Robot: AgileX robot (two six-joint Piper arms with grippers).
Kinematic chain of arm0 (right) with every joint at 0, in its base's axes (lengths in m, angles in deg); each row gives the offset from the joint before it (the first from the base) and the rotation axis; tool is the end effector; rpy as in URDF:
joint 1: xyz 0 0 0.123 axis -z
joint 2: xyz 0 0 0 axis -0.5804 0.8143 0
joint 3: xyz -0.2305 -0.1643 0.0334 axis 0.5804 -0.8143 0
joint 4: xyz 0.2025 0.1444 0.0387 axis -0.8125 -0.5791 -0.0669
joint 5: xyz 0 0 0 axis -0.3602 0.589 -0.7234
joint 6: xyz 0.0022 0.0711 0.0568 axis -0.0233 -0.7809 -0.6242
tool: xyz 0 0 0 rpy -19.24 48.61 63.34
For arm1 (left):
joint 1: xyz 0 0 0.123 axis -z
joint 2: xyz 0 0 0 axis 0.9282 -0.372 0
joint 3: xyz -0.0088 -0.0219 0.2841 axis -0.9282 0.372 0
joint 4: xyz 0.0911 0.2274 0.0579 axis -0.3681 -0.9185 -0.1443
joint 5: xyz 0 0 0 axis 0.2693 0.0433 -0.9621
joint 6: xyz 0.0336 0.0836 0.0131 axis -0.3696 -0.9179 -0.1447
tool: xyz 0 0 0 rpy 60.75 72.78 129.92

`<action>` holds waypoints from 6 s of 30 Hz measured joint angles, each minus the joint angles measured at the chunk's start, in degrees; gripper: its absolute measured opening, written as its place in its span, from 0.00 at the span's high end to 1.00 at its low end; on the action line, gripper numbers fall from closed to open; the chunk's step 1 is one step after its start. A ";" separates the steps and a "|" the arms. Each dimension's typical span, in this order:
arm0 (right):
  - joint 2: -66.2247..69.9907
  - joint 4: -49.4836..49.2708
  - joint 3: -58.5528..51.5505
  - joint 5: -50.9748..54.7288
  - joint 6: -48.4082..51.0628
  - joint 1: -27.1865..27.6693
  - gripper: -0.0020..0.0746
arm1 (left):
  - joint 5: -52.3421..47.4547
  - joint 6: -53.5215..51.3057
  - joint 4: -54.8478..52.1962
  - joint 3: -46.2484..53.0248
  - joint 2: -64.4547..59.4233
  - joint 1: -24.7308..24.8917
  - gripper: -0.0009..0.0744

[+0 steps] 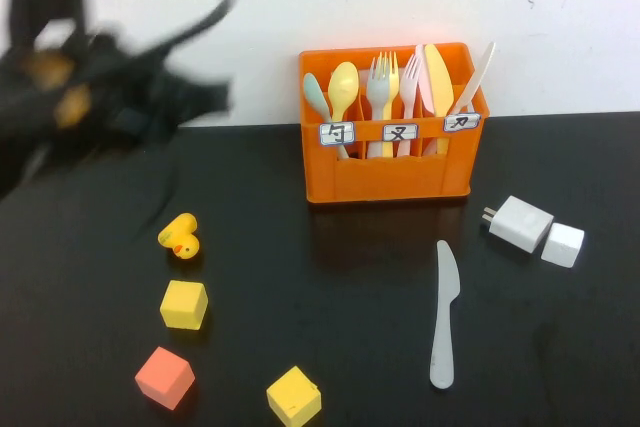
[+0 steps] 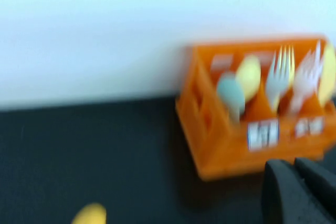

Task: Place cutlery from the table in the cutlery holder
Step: Pick up the knife, then place the knife on the box

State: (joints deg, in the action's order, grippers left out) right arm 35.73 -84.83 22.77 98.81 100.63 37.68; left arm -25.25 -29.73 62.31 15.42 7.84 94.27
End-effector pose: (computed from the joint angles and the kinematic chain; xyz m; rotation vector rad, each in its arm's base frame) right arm 0.1040 0.0322 0.2412 -0.5048 2.1928 0.2844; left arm 0.2477 -0.1108 0.3897 0.0605 2.0047 -0.4025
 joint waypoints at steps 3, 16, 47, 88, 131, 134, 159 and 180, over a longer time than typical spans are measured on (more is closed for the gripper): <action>1.07 -8.12 0.00 0.94 5.62 0.00 0.98 | -0.73 0.24 4.62 10.77 9.05 0.00 0.99; 27.97 -11.78 14.03 6.78 7.29 -3.05 0.98 | -0.89 2.00 9.22 41.04 37.46 0.03 0.99; 75.33 37.04 55.64 10.01 -52.10 -33.60 0.42 | -4.58 7.39 8.32 42.98 45.68 0.03 0.99; 78.21 32.54 56.38 8.85 -33.79 -35.86 0.76 | -0.84 9.03 7.89 45.76 45.79 0.03 0.99; 70.81 21.42 55.81 -63.18 -28.55 -30.30 0.76 | -0.27 9.07 8.30 45.80 45.79 0.03 0.99; 73.29 19.35 55.81 -65.43 -26.50 -30.30 0.76 | -0.25 9.07 8.42 45.80 45.79 0.03 0.99; 78.71 -10.79 55.81 -64.81 -3.65 -30.30 0.76 | -0.03 9.16 8.99 45.80 45.79 0.03 0.99; 68.94 -13.86 55.81 -59.44 -1.58 -30.30 0.56 | 0.22 8.89 9.22 45.80 45.79 0.03 0.99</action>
State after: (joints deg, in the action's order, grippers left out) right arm 104.67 -98.70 78.59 39.37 99.05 7.39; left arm -25.04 -20.83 71.52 61.23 53.64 94.31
